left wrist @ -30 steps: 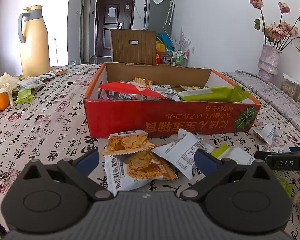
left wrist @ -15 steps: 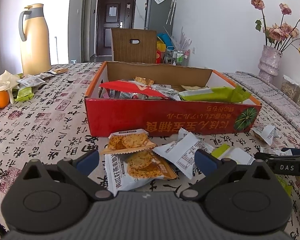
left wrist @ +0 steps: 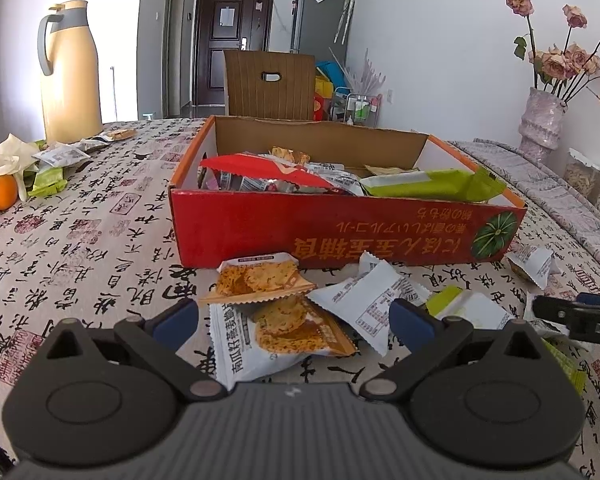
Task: Organize snacks
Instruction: 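Lower the right gripper onto a white wrapped packet and close on it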
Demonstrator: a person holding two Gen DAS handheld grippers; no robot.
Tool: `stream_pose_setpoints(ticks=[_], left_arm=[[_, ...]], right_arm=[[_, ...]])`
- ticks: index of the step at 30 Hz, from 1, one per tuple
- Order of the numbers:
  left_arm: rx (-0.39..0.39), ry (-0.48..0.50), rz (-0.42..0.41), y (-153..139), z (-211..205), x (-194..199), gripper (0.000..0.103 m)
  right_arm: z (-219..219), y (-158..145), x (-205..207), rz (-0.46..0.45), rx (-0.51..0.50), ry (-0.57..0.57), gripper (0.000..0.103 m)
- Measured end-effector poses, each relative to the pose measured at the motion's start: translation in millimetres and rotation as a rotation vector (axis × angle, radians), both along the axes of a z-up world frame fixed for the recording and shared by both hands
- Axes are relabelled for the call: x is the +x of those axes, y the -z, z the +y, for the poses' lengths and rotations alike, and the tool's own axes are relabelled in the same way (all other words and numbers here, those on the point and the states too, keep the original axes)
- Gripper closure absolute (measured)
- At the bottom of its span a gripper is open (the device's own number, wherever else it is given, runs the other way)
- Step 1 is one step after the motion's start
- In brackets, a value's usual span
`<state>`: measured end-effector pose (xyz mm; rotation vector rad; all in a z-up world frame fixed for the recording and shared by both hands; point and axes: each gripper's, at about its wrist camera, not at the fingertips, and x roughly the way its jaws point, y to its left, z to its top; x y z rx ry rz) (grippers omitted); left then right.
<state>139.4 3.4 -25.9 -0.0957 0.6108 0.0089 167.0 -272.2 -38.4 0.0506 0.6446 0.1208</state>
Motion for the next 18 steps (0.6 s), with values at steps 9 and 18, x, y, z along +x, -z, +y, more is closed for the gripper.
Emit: stream_pose_setpoints(ticks=[9, 18], left_arm=[[-0.002, -0.005, 0.005, 0.7, 0.7, 1.0, 0.000], [-0.003, -0.002, 0.009, 1.8, 1.3, 2.0, 0.000]], right_arm=[[9.0, 7.3, -4.0, 0.036, -0.129, -0.095, 0.017], [12.8, 11.0, 14.8, 0.036, -0.108, -0.082, 0.011]])
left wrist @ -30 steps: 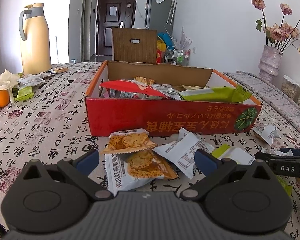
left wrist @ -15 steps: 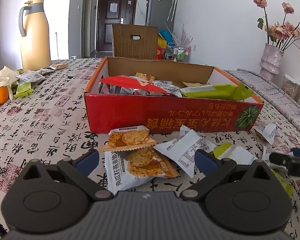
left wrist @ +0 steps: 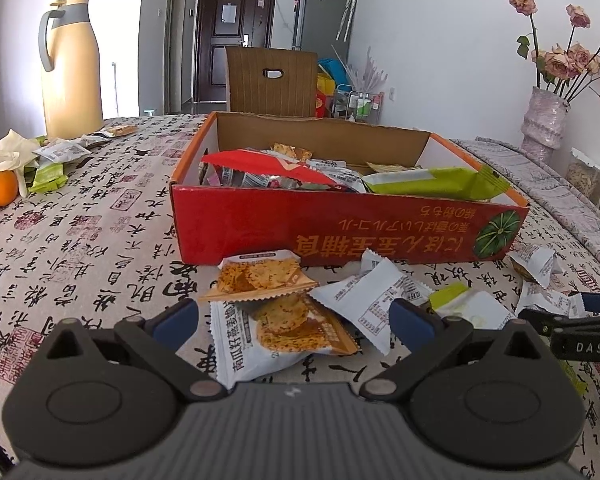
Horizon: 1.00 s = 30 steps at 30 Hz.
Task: Organize snacks
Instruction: 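Lower the right gripper onto a white wrapped packet and close on it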
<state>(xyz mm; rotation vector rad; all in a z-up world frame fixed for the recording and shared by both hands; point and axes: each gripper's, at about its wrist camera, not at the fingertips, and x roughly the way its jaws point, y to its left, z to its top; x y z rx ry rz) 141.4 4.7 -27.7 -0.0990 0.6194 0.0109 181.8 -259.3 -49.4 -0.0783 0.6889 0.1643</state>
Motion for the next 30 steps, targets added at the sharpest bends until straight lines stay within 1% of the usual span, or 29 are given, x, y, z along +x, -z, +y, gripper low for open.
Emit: stream_pose_setpoints(ticks=[1, 4, 11, 16, 18, 20, 23, 25, 26, 27, 28, 30], left_arm=[[-0.001, 0.001, 0.001, 0.4, 0.1, 0.2, 0.000], [-0.003, 0.000, 0.003, 0.7, -0.2, 0.3, 0.000], [-0.004, 0.002, 0.005, 0.9, -0.4, 0.7, 0.000], [-0.009, 0.004, 0.008, 1.3, -0.7, 1.3, 0.000], [-0.010, 0.006, 0.012, 1.6, -0.6, 2.1, 0.000], [-0.013, 0.007, 0.014, 1.8, -0.6, 2.1, 0.000], [-0.013, 0.006, 0.014, 1.8, 0.1, 2.1, 0.000], [-0.013, 0.007, 0.016, 1.9, 0.1, 2.2, 0.000], [-0.014, 0.007, 0.017, 1.9, 0.0, 2.1, 0.000], [-0.015, 0.008, 0.018, 1.9, 0.0, 2.2, 0.000], [-0.016, 0.008, 0.019, 1.9, 0.1, 2.5, 0.000], [-0.018, 0.007, 0.020, 2.1, 0.4, 2.7, 0.000]], right_arm=[[-1.4, 0.6, 1.6, 0.003, 0.007, 0.009, 0.009], [-4.4, 1.5, 3.7, 0.008, 0.017, 0.023, 0.009], [-1.4, -7.2, 1.8, -0.028, -0.035, 0.000, 0.009], [-1.6, -8.2, 4.1, -0.011, -0.088, -0.048, 0.009], [-1.4, -5.7, 5.6, -0.005, -0.097, -0.052, 0.009], [-1.1, -4.4, 8.4, -0.008, -0.081, -0.053, 0.011], [-1.4, -1.6, 12.2, -0.007, -0.038, -0.058, 0.016], [-2.2, -1.5, 12.5, -0.005, -0.006, -0.071, 0.027], [-2.1, -1.7, 11.4, -0.006, 0.002, -0.078, 0.031], [-1.5, -1.6, 10.1, -0.006, 0.009, -0.086, 0.038], [-1.1, -2.0, 8.3, -0.006, 0.019, -0.094, 0.043], [0.8, -2.1, 5.1, -0.012, 0.016, -0.092, 0.045]])
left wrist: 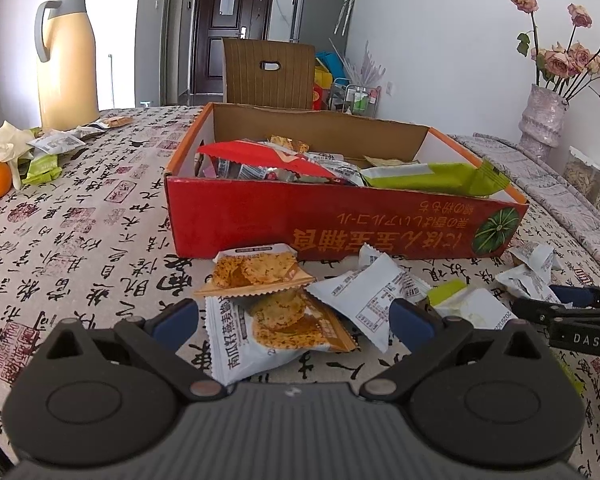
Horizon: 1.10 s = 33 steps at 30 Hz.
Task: Organize snacks
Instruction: 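Lower the right gripper onto a white wrapped packet and close on it, then grasp a white cracker packet with the left gripper while the right gripper holds the white packet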
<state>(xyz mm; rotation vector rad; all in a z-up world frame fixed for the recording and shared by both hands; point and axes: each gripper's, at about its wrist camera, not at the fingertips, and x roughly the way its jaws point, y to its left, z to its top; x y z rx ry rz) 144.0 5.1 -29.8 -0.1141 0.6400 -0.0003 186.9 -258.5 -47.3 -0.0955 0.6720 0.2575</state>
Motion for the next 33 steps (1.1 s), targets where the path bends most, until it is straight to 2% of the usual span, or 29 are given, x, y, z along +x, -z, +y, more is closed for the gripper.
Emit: stream_pose_setpoints(ticks=[2, 6, 9, 16, 25, 28, 33], left_arm=[[0.000, 0.000, 0.000, 0.1, -0.1, 0.0, 0.000], [0.000, -0.001, 0.000, 0.1, 0.2, 0.1, 0.000], [0.000, 0.000, -0.001, 0.1, 0.1, 0.1, 0.000], [0.003, -0.005, -0.002, -0.1, 0.6, -0.2, 0.000], [0.025, -0.048, 0.000, -9.4, 2.7, -2.5, 0.000], [0.045, -0.065, 0.033, -8.6, 1.3, 0.1, 0.000], [0.077, -0.090, 0.135, 2.2, 0.7, 12.7, 0.000]], right_arm=[[1.0, 0.1, -2.1, -0.005, 0.003, 0.000, 0.049], [4.4, -1.0, -7.8, -0.018, 0.007, -0.011, 0.065], [5.9, -2.4, -11.4, -0.037, -0.002, 0.013, 0.065], [-7.4, -8.1, -18.3, -0.092, 0.044, 0.095, 0.066], [-17.3, -10.1, -20.7, -0.115, 0.089, 0.129, 0.066], [-20.1, -10.3, -21.0, -0.117, 0.105, 0.134, 0.066], [-23.2, -10.5, -21.5, -0.120, 0.131, 0.137, 0.066]])
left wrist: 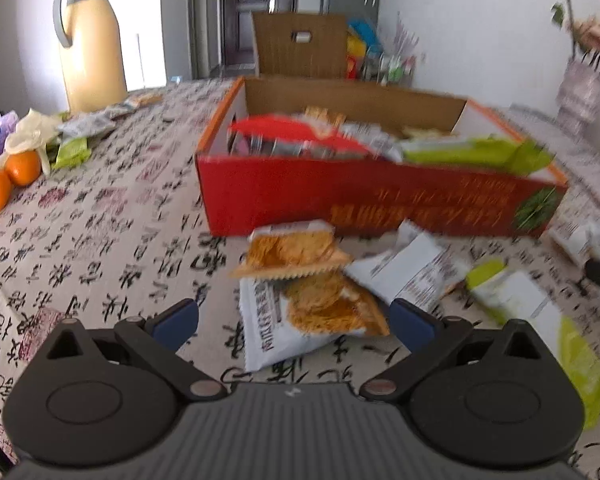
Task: Organize snacks
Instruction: 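Grasp a white cracker packet with the left gripper while the right gripper holds the white packet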
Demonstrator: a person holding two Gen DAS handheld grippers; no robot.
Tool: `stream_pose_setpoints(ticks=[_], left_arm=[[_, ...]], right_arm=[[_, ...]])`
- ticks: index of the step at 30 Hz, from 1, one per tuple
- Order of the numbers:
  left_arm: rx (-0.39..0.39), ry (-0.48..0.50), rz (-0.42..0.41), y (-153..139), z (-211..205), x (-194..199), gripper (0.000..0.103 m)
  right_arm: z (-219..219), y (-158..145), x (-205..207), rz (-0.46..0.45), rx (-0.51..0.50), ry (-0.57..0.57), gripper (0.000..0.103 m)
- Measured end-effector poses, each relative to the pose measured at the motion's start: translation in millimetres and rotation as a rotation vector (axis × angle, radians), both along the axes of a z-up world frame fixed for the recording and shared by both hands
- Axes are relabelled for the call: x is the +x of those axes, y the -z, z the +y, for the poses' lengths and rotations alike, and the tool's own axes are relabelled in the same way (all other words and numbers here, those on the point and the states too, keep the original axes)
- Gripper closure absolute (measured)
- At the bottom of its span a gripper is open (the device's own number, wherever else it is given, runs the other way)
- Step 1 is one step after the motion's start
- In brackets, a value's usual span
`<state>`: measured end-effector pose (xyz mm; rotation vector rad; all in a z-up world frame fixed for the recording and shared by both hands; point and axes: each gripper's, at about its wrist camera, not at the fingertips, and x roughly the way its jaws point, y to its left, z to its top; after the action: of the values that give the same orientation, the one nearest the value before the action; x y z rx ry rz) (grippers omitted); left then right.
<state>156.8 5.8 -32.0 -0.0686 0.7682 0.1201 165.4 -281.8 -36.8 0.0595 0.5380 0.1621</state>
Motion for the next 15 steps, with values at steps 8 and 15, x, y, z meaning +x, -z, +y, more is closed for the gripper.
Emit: stream_pose_setpoints(ticks=[8, 15], left_arm=[[-0.075, -0.059, 0.062, 3.6, 8.0, 10.8, 0.000], [-0.081, -0.082, 0.079, 2.5, 0.8, 15.2, 0.000]], right_arm=[[-4.2, 0.1, -0.5, -0.003, 0.033, -0.005, 0.065], [-6.7, 0.8, 0.6, -0.002, 0.049, -0.009, 0.065]])
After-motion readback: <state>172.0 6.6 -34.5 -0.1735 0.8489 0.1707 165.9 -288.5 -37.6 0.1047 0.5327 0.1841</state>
